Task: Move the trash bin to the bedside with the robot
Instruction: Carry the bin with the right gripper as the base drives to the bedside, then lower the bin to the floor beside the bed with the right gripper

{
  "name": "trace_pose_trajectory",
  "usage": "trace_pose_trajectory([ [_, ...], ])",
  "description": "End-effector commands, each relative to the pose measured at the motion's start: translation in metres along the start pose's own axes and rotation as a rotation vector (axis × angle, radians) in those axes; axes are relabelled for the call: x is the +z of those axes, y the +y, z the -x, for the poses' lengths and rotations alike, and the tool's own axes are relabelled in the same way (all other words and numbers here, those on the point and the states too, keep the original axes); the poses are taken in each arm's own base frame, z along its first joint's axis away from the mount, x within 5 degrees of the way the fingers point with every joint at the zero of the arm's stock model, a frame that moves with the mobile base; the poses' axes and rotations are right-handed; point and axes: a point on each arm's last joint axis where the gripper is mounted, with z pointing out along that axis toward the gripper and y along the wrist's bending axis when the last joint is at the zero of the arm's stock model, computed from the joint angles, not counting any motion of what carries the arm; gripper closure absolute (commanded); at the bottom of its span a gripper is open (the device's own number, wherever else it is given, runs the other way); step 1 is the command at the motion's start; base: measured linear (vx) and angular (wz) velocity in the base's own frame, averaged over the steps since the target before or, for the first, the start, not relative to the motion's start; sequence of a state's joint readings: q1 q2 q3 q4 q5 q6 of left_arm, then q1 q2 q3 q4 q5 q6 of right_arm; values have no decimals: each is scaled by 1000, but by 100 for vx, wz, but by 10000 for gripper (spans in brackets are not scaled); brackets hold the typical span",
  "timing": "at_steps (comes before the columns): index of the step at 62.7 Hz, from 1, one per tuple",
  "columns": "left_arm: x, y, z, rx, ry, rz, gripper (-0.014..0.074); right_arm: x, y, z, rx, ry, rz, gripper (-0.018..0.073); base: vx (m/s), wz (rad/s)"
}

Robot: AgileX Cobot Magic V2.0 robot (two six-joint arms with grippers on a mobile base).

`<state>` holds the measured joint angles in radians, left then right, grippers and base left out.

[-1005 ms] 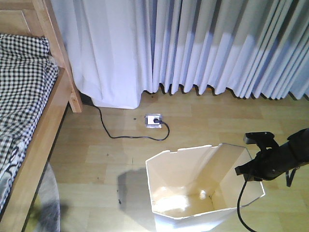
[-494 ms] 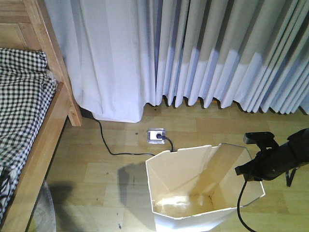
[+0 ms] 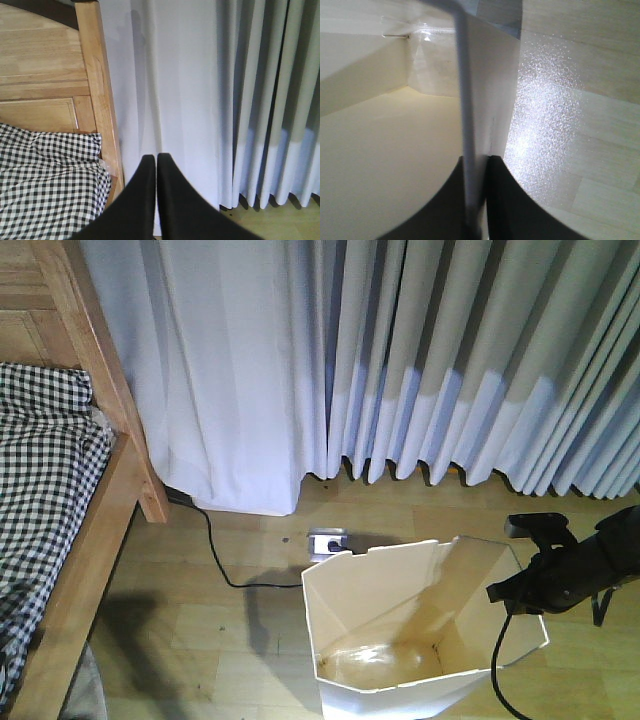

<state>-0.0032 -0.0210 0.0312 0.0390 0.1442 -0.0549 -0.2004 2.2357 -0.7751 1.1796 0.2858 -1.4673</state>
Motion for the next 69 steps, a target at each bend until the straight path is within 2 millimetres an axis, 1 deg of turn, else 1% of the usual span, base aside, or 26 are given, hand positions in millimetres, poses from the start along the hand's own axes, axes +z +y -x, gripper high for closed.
trace_pose_trajectory([
  [1, -2, 0, 15, -9, -101, -2, 603, -20, 12, 15, 10, -72, 110, 564, 13, 1],
  [38, -2, 0, 15, -9, -101, -2, 603, -20, 12, 15, 9, -72, 110, 564, 6, 0],
  [42, -2, 0, 15, -9, -101, -2, 603, -20, 10, 15, -22, -78, 91, 564, 0, -2],
  [45, -2, 0, 15, -9, -101, -2, 603, -20, 6, 19, -64, -92, 44, 564, 0, -1],
  [54, -2, 0, 15, -9, -101, -2, 603, -21, -1, 23, 27, -130, -22, 564, 0, 0],
  [60, -2, 0, 15, -9, -101, -2, 603, -21, -2, 24, 24, -131, -26, 564, 0, 0],
  [64, -2, 0, 15, -9, -101, -2, 603, -18, -4, 27, 26, -131, -26, 564, 0, 0],
  [69, -2, 0, 15, -9, -101, -2, 603, -10, -7, 32, 47, -126, -21, 564, 0, 0],
])
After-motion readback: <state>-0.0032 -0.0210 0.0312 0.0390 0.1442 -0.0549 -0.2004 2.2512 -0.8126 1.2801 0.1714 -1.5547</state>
